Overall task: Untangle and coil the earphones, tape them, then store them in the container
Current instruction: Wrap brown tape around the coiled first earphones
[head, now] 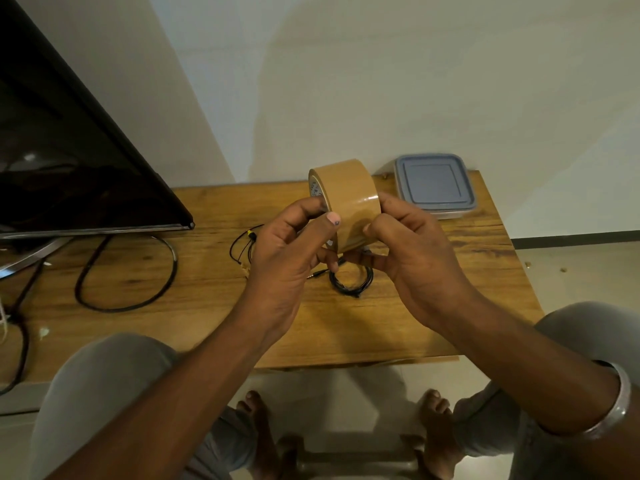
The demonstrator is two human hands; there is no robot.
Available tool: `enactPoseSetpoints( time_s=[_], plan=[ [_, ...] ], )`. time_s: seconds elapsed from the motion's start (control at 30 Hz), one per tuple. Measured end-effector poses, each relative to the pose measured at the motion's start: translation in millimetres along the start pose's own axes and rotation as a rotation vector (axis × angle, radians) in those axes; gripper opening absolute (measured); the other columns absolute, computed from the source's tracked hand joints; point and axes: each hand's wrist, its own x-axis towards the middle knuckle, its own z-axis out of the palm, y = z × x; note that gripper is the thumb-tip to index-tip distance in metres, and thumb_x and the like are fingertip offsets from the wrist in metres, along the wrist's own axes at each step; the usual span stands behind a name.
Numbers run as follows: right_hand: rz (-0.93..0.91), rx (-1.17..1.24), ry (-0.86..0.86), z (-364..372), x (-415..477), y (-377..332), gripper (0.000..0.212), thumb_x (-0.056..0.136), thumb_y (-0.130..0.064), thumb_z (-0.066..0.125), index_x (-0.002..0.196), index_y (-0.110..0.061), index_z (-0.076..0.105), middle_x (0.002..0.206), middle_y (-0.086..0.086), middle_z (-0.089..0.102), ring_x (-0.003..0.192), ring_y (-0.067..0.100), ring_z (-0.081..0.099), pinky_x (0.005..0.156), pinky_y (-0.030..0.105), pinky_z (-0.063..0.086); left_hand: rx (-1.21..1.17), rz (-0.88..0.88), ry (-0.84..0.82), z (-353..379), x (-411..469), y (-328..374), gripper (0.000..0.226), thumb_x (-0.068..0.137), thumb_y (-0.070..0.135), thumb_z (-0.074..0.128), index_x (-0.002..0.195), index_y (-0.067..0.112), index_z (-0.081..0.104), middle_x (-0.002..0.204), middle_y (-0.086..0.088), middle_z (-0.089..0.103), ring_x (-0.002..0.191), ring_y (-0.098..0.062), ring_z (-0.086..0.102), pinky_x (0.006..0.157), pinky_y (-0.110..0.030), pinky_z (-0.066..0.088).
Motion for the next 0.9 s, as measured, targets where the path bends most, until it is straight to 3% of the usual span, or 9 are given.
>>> enactPoseSetpoints(
  time_s=[0.13, 0.23, 0.37, 0.57, 0.67, 0.8, 0.9],
  plan=[
    [0.004, -0.030, 0.001, 0, 1, 1, 0.038, 0.098, 0.003, 0.047, 0.126, -0.011, 0.067, 0.114, 0.010, 0.071, 0.102, 0.029, 0.067, 0.089, 0.050, 0.057, 0.016, 0.005, 0.002, -1, 1, 0, 0.017, 0.088, 0.016, 0.062, 0.102, 0.016, 0.072, 0.099, -0.006, 0.071, 0.076, -0.019, 0.058, 0.054, -0.028, 0.048],
    [0.007, -0.035, -0.015, -1, 1, 1, 0.038, 0.095, 0.000, 0.055, 0.128, -0.014, 0.066, 0.113, 0.006, 0.073, 0.101, 0.024, 0.069, 0.089, 0.049, 0.057, 0.038, 0.004, 0.013, -2, 1, 0, 0.022, 0.087, 0.015, 0.061, 0.107, 0.015, 0.072, 0.100, -0.005, 0.071, 0.079, -0.021, 0.057, 0.055, -0.028, 0.048],
    [-0.015, -0.029, -0.052, -5, 1, 0, 0.041, 0.097, 0.003, 0.054, 0.133, -0.013, 0.061, 0.115, 0.008, 0.073, 0.105, 0.027, 0.070, 0.088, 0.046, 0.060, 0.180, 0.043, -0.029, -6, 2, 1, 0.036, 0.085, 0.010, 0.062, 0.119, 0.017, 0.069, 0.102, -0.002, 0.073, 0.067, -0.017, 0.056, 0.058, -0.023, 0.049],
    [-0.172, -0.253, -0.090, -12, 5, -8, 0.043, 0.093, 0.008, 0.060, 0.131, -0.013, 0.062, 0.113, 0.004, 0.074, 0.107, 0.023, 0.070, 0.085, 0.044, 0.061, 0.241, 0.135, -0.040, -10, 3, 8, 0.041, 0.081, 0.007, 0.065, 0.121, 0.016, 0.068, 0.110, -0.008, 0.072, 0.073, -0.007, 0.062, 0.059, -0.020, 0.050],
    [-0.224, -0.343, -0.073, -14, 6, -9, 0.043, 0.091, 0.004, 0.066, 0.130, -0.014, 0.062, 0.114, -0.001, 0.073, 0.110, 0.018, 0.068, 0.086, 0.044, 0.061, 0.286, 0.189, -0.074, -12, 4, 7, 0.041, 0.081, 0.007, 0.069, 0.122, 0.011, 0.068, 0.118, -0.008, 0.066, 0.088, -0.012, 0.061, 0.063, -0.023, 0.051],
    [-0.374, -0.483, -0.018, -13, 6, -8, 0.047, 0.088, -0.012, 0.073, 0.133, -0.016, 0.061, 0.114, -0.007, 0.072, 0.110, 0.018, 0.068, 0.089, 0.043, 0.059, 0.326, 0.252, -0.071, -14, 5, 7, 0.040, 0.078, 0.018, 0.070, 0.119, 0.016, 0.072, 0.113, -0.009, 0.064, 0.092, -0.017, 0.060, 0.062, -0.027, 0.052],
    [-0.454, -0.531, 0.052, -14, 6, -7, 0.056, 0.086, -0.024, 0.078, 0.138, -0.013, 0.057, 0.114, -0.006, 0.072, 0.108, 0.015, 0.069, 0.090, 0.037, 0.059, 0.354, 0.285, -0.077, -15, 6, 7, 0.040, 0.078, 0.017, 0.070, 0.117, 0.012, 0.072, 0.113, -0.013, 0.064, 0.097, -0.028, 0.061, 0.066, -0.039, 0.055]
  ],
)
